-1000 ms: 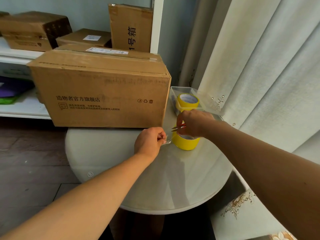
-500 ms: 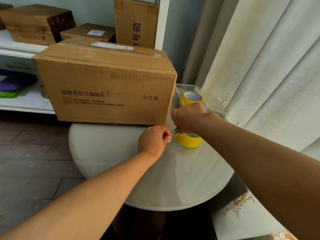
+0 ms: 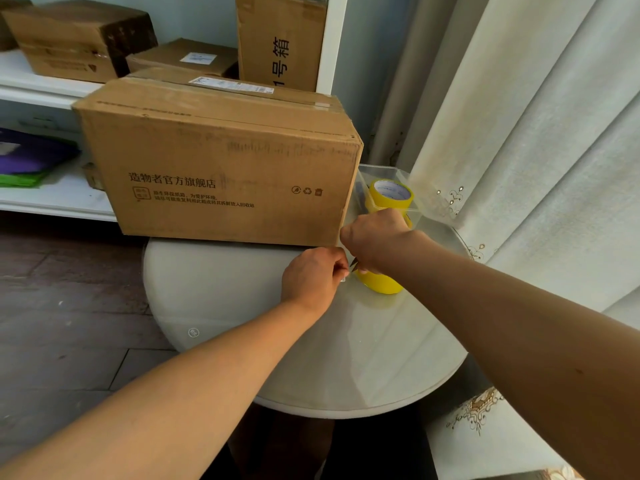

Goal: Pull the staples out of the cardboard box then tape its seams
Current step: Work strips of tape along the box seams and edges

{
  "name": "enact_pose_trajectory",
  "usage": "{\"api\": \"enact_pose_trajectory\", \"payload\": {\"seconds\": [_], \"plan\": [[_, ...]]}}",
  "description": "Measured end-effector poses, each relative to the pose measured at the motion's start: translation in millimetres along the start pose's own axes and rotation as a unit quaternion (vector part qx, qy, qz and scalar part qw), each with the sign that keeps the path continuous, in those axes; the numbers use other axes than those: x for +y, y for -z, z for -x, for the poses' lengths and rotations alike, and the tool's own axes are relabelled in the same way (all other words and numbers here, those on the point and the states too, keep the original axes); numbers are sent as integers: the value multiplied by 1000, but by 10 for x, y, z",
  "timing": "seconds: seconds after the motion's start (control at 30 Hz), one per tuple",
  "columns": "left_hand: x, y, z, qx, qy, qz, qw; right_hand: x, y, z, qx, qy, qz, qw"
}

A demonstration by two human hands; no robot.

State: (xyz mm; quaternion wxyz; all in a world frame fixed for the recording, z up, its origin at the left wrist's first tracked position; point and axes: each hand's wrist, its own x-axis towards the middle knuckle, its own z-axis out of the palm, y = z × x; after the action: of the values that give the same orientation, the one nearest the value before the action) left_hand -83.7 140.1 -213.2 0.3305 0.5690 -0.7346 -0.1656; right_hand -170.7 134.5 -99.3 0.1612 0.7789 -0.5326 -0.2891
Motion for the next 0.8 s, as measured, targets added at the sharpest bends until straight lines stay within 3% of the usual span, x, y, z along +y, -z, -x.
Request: {"api": "enact_pose_trajectory", "payload": {"seconds": [0.27,0.37,0.47,0.6,0.8], "plan": [[-12,-9,8,-3,6,-3,1000,-92,-18,-31,12,21,26,999],[-51,-50,-26,-15,68,70,995,-33,-20,-10,1,9,7,1000],[-98,-81,-90,-26,168,185,968,20,-30,3,-6,-17,-15,1000],[-136,-93,-136,-34,204,226,952,81,11,44,21,-43,-58,997],[-114,-102,-123,-36,202,217,955,-14,-116,96,-111,8,-155,982]]}}
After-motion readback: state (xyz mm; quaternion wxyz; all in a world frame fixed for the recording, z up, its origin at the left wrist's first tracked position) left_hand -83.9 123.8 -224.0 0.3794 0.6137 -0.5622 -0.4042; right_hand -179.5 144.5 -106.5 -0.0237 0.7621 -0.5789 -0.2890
